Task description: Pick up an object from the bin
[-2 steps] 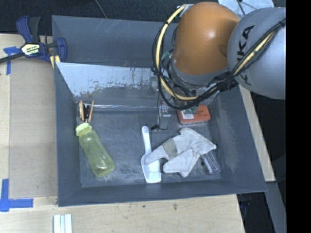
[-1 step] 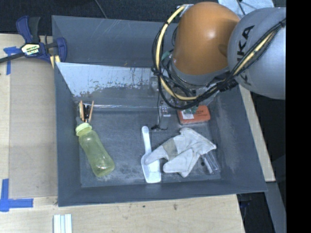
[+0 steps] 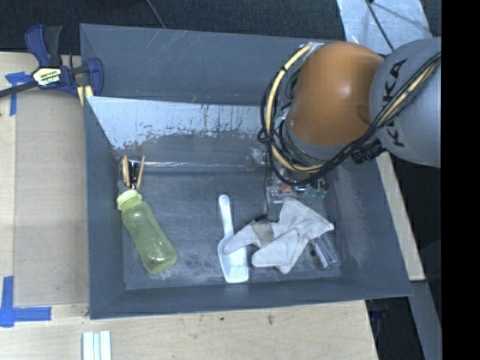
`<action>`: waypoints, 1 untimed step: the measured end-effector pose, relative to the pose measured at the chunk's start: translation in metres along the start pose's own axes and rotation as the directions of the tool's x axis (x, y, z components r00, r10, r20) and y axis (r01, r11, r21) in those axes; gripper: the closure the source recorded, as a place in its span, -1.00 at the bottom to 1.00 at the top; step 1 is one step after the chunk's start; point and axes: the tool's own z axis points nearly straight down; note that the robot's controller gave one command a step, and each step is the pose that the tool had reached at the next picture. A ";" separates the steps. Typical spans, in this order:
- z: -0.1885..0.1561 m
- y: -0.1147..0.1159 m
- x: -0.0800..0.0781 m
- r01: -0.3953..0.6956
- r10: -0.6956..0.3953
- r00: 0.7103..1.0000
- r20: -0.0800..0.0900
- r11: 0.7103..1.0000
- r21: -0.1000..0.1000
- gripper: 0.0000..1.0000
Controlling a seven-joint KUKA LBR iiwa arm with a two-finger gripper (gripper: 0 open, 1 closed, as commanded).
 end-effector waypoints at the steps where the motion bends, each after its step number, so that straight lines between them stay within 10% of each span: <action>1: 0.044 -0.031 -0.007 0.060 -0.060 0.998 -0.006 0.998 0.004 -1.00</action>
Offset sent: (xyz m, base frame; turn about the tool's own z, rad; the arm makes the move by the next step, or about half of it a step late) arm -0.0020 -0.0335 -0.0682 -0.2086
